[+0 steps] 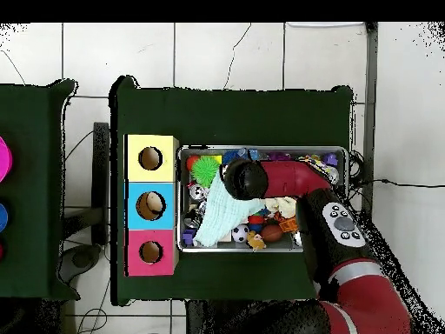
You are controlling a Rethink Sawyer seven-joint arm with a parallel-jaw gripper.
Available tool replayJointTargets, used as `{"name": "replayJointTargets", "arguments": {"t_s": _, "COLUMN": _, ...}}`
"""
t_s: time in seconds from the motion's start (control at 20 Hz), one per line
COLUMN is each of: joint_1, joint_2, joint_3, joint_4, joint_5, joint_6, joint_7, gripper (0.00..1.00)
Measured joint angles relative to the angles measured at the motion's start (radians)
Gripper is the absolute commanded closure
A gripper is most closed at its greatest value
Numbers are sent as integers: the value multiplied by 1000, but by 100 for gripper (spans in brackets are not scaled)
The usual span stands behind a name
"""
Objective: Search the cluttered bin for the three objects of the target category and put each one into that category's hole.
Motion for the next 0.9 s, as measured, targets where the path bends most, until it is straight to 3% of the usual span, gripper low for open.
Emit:
{"name": "replayJointTargets", "arguments": {"t_s": 0.4, "joint_1": -8, "joint_2": 34, "joint_3": -13, "joint_4": -17, "joint_5": 0, "joint_6": -77, "joint_7": 0, "gripper": 0}}
{"name": "replayJointTargets", "arguments": {"t_s": 0.9, "joint_1": -39, "joint_2": 34, "joint_3": -13, "joint_4": -17, "joint_5": 0, "joint_6": -78, "joint_7": 0, "gripper": 0}}
